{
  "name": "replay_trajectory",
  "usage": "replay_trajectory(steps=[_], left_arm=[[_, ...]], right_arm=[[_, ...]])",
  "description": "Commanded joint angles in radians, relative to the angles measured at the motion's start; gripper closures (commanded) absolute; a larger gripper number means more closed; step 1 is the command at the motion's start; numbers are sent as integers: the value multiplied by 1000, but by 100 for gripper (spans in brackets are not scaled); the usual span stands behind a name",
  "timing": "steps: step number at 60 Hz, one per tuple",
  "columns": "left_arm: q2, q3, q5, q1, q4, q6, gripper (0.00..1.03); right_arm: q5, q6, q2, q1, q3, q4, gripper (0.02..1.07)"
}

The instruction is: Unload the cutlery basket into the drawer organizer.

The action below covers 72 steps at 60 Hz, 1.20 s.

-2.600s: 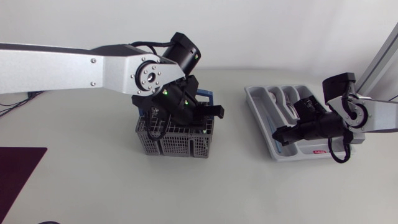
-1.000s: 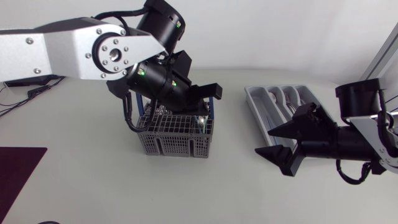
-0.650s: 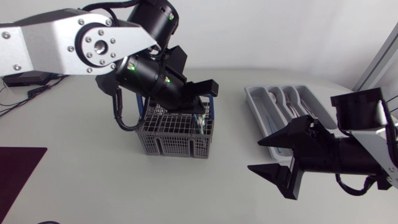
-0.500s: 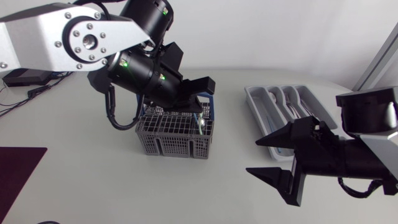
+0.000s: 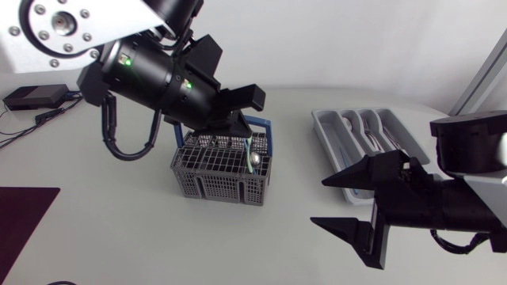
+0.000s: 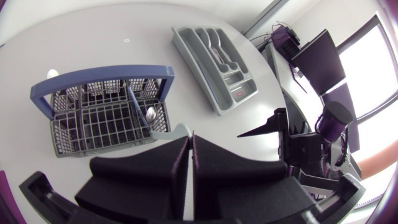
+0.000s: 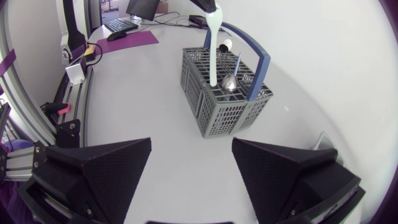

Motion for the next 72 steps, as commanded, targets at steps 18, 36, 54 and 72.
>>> replay_trajectory(steps=[18,36,54,72], left_arm=[[-34,39,41,-4,-59,85,100],[17,57,147,-8,-163,343,100],[78,68,187,-47,-248,584,100],[103,106,279,-89,-314,679,100]], right_arm=[[-20,-18,-54,21,-18,-11,14],[-98,-76,-66,19,-8,-25,14],[-169,-121,15,21,28,-28,14],[-213,-185,151,53,78,-13,14]])
